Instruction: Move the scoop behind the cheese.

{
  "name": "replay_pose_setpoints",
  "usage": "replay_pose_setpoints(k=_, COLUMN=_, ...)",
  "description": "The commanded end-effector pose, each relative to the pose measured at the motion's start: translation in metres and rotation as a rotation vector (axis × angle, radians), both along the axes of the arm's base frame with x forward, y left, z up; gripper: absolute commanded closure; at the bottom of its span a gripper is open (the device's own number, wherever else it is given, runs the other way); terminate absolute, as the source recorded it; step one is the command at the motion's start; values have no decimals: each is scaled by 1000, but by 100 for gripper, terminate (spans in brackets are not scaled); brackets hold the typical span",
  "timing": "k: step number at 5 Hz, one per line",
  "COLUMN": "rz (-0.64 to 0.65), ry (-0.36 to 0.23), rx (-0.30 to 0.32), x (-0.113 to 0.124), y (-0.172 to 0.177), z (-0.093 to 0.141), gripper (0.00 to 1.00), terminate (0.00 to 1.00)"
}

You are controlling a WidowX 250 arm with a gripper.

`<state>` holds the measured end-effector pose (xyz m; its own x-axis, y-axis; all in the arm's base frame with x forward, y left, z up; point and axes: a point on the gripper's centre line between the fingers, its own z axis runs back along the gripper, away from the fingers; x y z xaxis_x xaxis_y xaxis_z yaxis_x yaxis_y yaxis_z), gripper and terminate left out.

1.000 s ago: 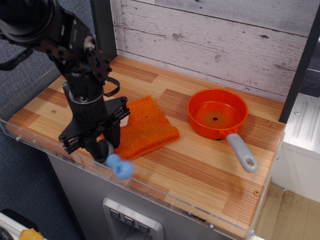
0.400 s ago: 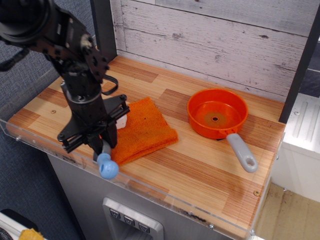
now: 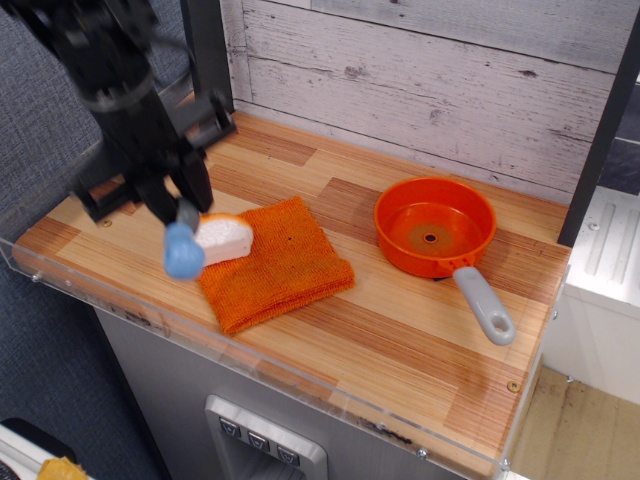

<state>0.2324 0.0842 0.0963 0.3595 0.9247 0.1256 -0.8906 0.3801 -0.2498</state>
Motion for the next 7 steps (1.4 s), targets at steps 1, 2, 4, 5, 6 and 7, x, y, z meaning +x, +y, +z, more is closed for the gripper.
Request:
replay_pose_setpoints(k=1, rz=-28, ry=-127, rx=27, x=-8, y=15, z=59, gripper=100, terminate=0)
replay_pose_setpoints(k=2, rz=-17, ry=-134, rx=41, x=7, y=29, z=62, gripper=100, terminate=0)
replay_pose_setpoints(k=4, rz=-54, ry=-100, rx=24, x=70, y=49, z=45, gripper=100, terminate=0)
replay_pose_setpoints(k=5, rz=-90, ry=-62, rx=19, x=103, y=48, z=16, gripper=100, terminate=0)
replay_pose_setpoints(k=6, rz=-107, ry=-17, rx=20, x=118, y=43, z=-12, gripper=100, terminate=0)
replay_pose_setpoints(k=7, rz=-131, ry=23, rx=32, x=131, y=38, z=-41, gripper=100, terminate=0)
